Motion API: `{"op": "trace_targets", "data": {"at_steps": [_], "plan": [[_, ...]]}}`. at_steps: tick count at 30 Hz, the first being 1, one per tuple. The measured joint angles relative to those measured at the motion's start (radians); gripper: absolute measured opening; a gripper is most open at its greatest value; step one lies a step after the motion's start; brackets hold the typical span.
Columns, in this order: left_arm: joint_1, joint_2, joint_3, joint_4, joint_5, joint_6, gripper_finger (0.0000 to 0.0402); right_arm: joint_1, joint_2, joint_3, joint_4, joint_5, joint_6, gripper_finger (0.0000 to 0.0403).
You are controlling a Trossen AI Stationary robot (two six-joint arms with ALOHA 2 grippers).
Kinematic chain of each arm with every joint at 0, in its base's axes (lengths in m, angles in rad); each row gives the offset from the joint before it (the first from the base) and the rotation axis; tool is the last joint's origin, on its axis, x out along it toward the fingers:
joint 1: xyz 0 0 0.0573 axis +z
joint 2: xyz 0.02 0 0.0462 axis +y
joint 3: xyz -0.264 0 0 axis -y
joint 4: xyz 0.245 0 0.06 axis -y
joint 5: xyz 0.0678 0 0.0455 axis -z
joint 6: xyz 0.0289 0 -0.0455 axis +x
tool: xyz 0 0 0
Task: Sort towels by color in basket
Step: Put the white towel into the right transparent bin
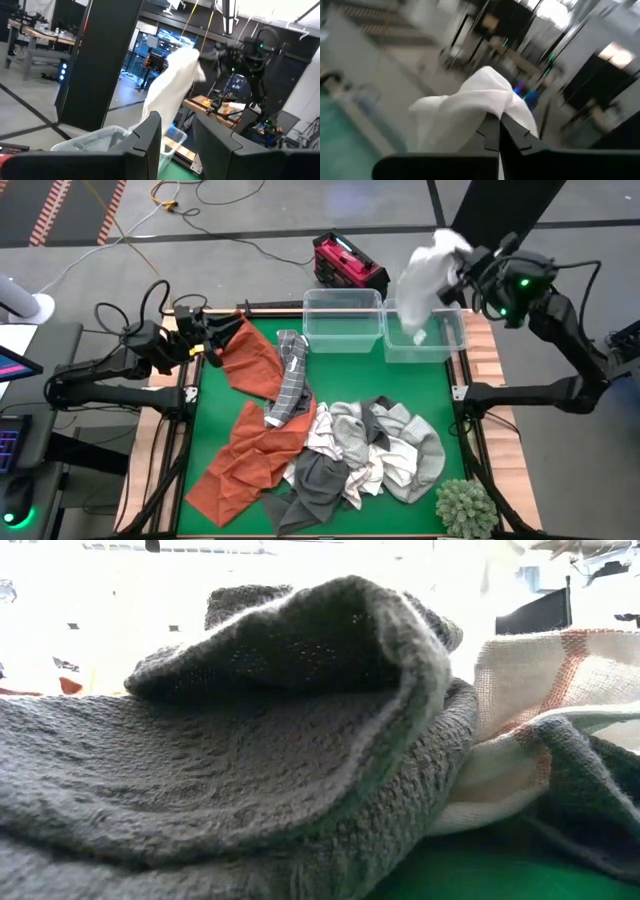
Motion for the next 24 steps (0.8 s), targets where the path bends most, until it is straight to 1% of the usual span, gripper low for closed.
{"op": "trace_targets", "data": {"at_steps": [3,6,10,14,16,19,22,23,24], "plan": [[0.000,0.001,0.000,-0.001,0.000,-0.026,0.0107,0.026,-0.006,0.000,-0.174,-0.001,0.125,0.0019],[0.000,0.004,0.000,0.000,0.001,-0.031,0.0107,0.016,0.016,0.000,-0.306,0.000,0.232,0.0019],[0.000,0.014,0.000,0.001,-0.001,-0.021,0.0107,-0.052,0.075,0.000,-0.427,0.047,0.352,0.0019],[0.000,0.021,0.000,0.000,-0.001,-0.021,0.0107,-0.143,0.140,0.000,-0.508,0.048,0.486,0.0019],[0.000,0.020,0.000,0.000,-0.001,-0.020,0.0107,-0.193,0.175,0.000,-0.552,0.046,0.512,0.0019],[0.000,0.020,0.000,0.001,-0.005,-0.003,0.0107,-0.253,0.230,0.000,-0.576,0.046,0.496,0.0019],[0.000,0.021,0.000,0.000,-0.005,-0.001,0.0107,-0.263,0.255,0.000,-0.564,0.051,0.471,0.0019],[0.000,0.021,0.000,0.000,-0.005,-0.001,0.0107,-0.254,0.257,0.000,-0.552,0.011,0.444,0.0019],[0.000,0.020,0.000,0.000,-0.005,-0.001,0.0107,-0.243,0.257,0.000,-0.534,-0.055,0.433,0.0019]]}}
